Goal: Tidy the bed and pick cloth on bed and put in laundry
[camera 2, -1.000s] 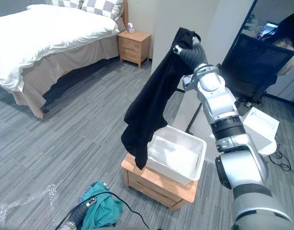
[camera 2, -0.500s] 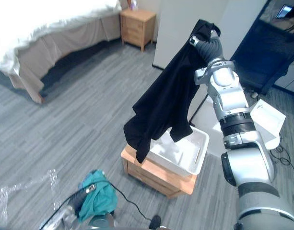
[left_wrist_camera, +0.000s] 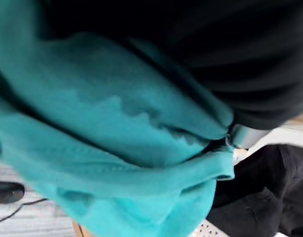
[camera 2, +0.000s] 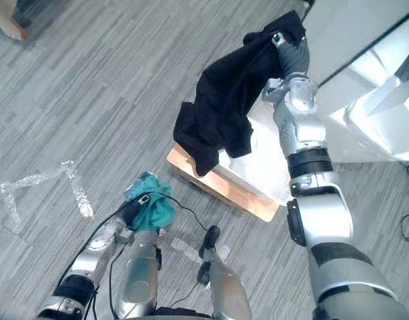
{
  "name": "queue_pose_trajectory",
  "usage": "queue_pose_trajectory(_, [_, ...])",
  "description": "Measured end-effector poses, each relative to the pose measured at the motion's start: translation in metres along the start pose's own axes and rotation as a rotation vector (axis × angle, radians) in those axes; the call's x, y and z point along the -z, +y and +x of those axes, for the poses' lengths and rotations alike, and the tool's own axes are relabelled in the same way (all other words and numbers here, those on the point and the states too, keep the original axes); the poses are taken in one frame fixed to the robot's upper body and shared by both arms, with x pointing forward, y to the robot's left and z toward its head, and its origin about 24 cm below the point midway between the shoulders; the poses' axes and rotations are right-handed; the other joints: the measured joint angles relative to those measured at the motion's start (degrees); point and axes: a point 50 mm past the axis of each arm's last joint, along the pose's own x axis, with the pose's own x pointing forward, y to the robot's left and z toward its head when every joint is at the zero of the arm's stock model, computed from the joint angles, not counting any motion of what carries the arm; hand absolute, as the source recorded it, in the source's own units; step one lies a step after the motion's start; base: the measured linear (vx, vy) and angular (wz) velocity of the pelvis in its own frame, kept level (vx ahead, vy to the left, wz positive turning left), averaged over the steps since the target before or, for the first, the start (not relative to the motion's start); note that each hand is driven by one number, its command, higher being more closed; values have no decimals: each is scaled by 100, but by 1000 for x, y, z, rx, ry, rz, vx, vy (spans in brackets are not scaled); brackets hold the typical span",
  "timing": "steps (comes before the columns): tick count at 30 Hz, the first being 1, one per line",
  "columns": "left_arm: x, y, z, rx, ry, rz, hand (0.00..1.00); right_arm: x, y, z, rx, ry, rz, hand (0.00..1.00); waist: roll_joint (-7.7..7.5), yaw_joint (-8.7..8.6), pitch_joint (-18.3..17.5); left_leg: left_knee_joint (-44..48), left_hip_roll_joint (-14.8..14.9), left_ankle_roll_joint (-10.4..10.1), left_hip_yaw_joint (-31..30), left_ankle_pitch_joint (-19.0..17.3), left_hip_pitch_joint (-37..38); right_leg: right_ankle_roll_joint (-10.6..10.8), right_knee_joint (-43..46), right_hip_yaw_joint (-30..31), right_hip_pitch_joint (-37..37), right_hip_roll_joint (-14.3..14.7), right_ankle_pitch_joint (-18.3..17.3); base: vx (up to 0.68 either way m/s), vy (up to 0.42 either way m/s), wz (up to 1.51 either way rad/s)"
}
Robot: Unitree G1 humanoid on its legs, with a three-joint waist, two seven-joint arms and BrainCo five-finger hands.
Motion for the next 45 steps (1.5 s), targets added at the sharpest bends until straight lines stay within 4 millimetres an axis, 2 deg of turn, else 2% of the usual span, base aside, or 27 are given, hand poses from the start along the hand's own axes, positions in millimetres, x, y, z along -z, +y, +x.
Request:
queue_pose_trajectory(2, [-5, -1, 9, -7, 0, 6, 100, 2, -1, -1, 2, -12, 3, 100, 102, -142, 59, -26, 1, 32, 58, 23, -88, -2, 92, 58, -155, -14, -13, -86, 12, -23])
queue_pose_trajectory(4, [-6, -6, 16, -12, 11, -9, 100, 20, -12, -10, 35, 16, 11, 100, 168, -256, 97, -29, 12, 41, 165, 25, -56, 18, 207, 209, -244, -14, -50, -87, -4, -20])
queue_pose_trajectory(7, [-9, -7, 21, -23, 9, -27, 100, 39, -22, -22, 61, 32, 23, 100, 179, -370, 99, -29, 35, 50, 362, 16, -61, 27, 434, 401, -477, -43, -98, -51, -11, -31])
queue_pose_trajectory(12, [-10, -11, 27, -23, 20, -36, 100, 44, -25, -31, 56, 12, 11, 100, 256, -597, 142, -26, 47, 55, 481, 16, -56, 29, 541, 565, -609, -31, -99, -12, -17, -20])
queue_pose_trajectory(14, [-16, -11, 31, -37, 2, -57, 100, 44, -26, -32, 51, -2, 2, 100, 271, -619, 149, -14, 59, 56, 618, 16, -57, 28, 612, 680, -727, -21, -98, 3, -19, -24])
queue_pose_trajectory(19, [-18, -18, 38, -43, 6, -94, 100, 56, -28, -40, 9, 20, -48, 100, 448, -682, 174, 3, 65, 58, 727, 18, -56, 27, 656, 798, -817, -7, -97, 19, -20, -13])
queue_pose_trajectory(23, [-14, -16, 38, -60, 23, -125, 100, 63, -10, -43, -83, 21, -110, 100, 512, -776, 163, 3, 67, 54, 751, 14, -67, 28, 668, 823, -870, -7, -96, 19, -17, -8])
queue_pose_trajectory(29, [-12, -17, 40, -63, 32, -153, 100, 75, 6, -55, -179, 33, -164, 100, 603, -774, 164, 3, 70, 52, 712, 11, -181, 27, 668, 812, -960, -2, -96, 2, -8, 2])
queue_pose_trajectory(34, [-8, -18, 39, -70, 37, -163, 100, 91, 31, -66, -273, 69, -189, 100, 650, -771, 167, 5, 34, 57, 654, 16, -244, 30, 666, 731, -990, -50, -92, 17, -2, 5])
queue_pose_trajectory(41, [-6, -19, 38, -80, 31, -172, 100, 106, 43, -77, -332, 107, -236, 100, 675, -753, 163, 4, -38, 55, 564, 14, -298, 43, 673, 645, -990, -130, -106, 5, 2, 8])
queue_pose_trajectory(42, [-6, -19, 38, -86, 31, -172, 100, 108, 44, -78, -336, 112, -247, 0, 676, -756, 163, 4, -45, 53, 546, 13, -306, 48, 674, 642, -990, -135, -109, -1, -4, 8])
queue_pose_trajectory(45, [-6, -18, 38, -93, 26, -171, 100, 113, 44, -81, -333, 127, -264, 0, 702, -765, 154, 3, -69, 49, 469, 9, -364, 62, 676, 605, -1010, -160, -119, 0, -6, 9])
